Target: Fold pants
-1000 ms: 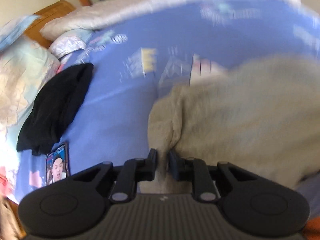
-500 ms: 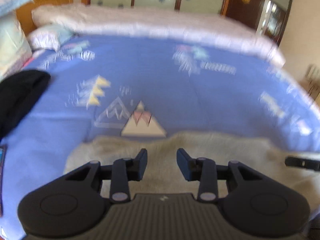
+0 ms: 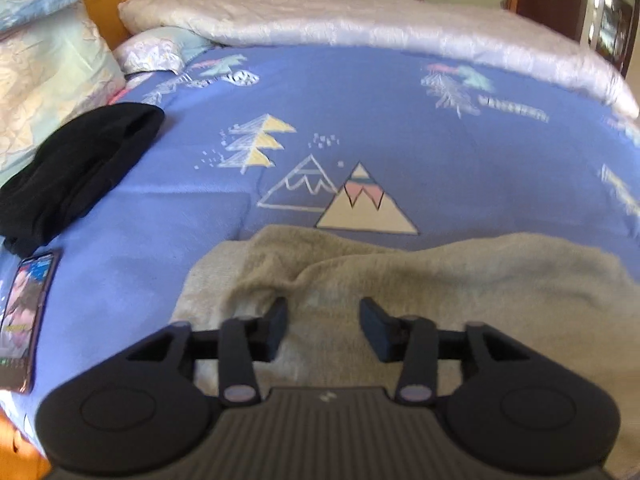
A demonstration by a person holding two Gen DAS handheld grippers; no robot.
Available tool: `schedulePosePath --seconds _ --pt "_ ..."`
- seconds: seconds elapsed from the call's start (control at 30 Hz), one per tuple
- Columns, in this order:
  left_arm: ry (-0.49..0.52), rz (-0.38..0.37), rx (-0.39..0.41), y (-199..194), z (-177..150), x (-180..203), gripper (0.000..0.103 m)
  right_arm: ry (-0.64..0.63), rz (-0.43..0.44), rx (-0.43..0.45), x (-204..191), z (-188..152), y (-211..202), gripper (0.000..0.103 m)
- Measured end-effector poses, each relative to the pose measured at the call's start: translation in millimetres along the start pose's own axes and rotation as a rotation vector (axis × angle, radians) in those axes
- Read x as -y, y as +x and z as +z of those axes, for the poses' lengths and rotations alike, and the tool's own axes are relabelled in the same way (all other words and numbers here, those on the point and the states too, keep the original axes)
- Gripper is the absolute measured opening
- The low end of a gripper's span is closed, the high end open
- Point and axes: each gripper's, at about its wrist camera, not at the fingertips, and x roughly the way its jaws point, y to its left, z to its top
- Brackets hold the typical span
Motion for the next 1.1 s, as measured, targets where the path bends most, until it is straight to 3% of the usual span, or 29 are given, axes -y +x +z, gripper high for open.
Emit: schedulePosePath --seconds 0.03,0.13,0.23,0.3,0.47,0.5,0.53,0.6,0.67,0.77,0.83,0.9,0.93,1.0,1.1 --pt "-0.01 -0.006 0.006 -2 0 -2 0.045 -0.005 -0.045 0.072 17 6 -25 0.038" --pt "-0.06 -0.03 0.002 -13 0 -7 0.045 0.034 -0.194 0.225 72 23 -84 0.041" --pt "-0.085 -0.027 -0.02 -19 0 -1 0.045 0.129 -0.269 0.228 121 26 -98 0.041" --pt "-0.077 -0.036 -0.024 -23 0 9 0.045 0.182 -0.257 0.184 142 22 -92 0.041" --pt "-0.014 -0.057 -0.048 -25 -4 41 0.047 0.226 -0.224 0.141 139 -7 -71 0.041" --pt "0.003 -0.055 -0.06 -24 -5 47 0.047 0.221 -0.213 0.131 135 -11 -65 0.039" --pt "0.019 -0.051 -0.068 -22 -6 54 0.047 0.193 -0.213 0.119 126 -14 -66 0.026" --pt "0.035 -0.054 -0.075 -21 -6 62 0.047 0.078 -0.255 0.113 114 -16 -78 0.012" --pt "0.041 -0.052 -0.076 -21 -6 68 0.047 -0.003 -0.289 0.158 109 -10 -88 0.011" --pt "0.058 -0.034 -0.09 -16 -8 74 0.048 -0.069 -0.411 0.255 103 0 -103 0.011" --pt "0.073 -0.027 -0.111 -10 -14 78 0.049 -0.074 -0.469 0.254 111 2 -102 0.011" --pt "0.094 -0.02 -0.14 -1 -21 81 0.049 -0.088 -0.531 0.19 126 -4 -80 0.011" --pt "0.102 -0.011 -0.157 4 -25 82 0.049 -0.094 -0.559 0.152 134 -10 -68 0.012" --pt "0.104 -0.004 -0.163 5 -29 82 0.049 -0.067 -0.538 0.201 137 -13 -68 0.019" --pt "0.096 -0.042 -0.133 -8 -28 78 0.05 0.124 -0.374 0.304 148 -9 -103 0.049"
